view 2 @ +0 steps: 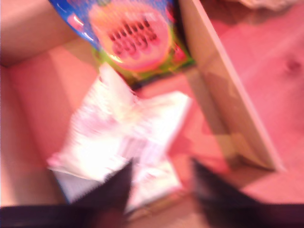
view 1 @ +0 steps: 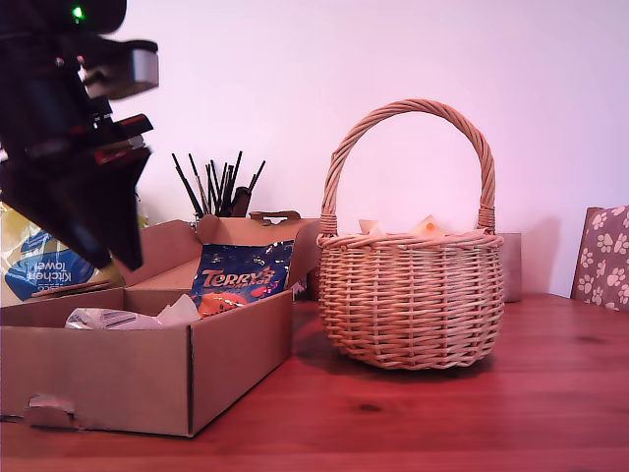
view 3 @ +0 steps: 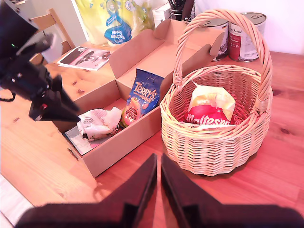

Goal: Move the bags of Easter eggs from the cardboard box on the left into the woven basket on the right side.

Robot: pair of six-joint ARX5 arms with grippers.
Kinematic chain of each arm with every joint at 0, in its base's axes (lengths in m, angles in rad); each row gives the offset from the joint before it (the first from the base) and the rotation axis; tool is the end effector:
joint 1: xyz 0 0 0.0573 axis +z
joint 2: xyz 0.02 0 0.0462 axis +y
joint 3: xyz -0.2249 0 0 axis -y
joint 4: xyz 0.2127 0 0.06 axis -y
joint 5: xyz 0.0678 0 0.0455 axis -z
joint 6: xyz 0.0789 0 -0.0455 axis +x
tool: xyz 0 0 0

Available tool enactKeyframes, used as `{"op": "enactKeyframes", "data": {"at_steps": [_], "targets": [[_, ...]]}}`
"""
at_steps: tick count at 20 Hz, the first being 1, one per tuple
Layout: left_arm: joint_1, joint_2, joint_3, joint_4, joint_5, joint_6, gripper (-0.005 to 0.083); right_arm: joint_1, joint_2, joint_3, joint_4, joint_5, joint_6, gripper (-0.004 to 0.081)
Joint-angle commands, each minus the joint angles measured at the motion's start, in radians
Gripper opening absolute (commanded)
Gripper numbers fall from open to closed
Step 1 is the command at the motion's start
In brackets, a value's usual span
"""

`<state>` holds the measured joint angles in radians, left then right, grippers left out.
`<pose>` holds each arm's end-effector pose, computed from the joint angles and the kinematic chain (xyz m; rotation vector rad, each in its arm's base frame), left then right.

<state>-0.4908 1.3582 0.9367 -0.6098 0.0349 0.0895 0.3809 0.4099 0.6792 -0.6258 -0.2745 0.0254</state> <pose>0.2338 -0.1280 0.1652 0.3154 0.9951 -0.5239 0.1197 0.0710 0.2574 0.0049 0.3706 0.6437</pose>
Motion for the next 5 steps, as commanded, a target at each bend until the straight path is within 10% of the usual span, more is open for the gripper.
{"op": "enactKeyframes", "data": {"at_steps": [1,5], "targets": [[-0.003,-0.006,-0.002,0.007,-0.018,-0.012,0.0742,-0.002,0.0,-0.007,0.002,-0.001,0.001,-0.0011],[-0.003,-0.006,-0.002,0.006,-0.027,-0.018,0.0743,-0.002,0.0,-0.007,0.002,0.0,0.001,-0.0011]]}}
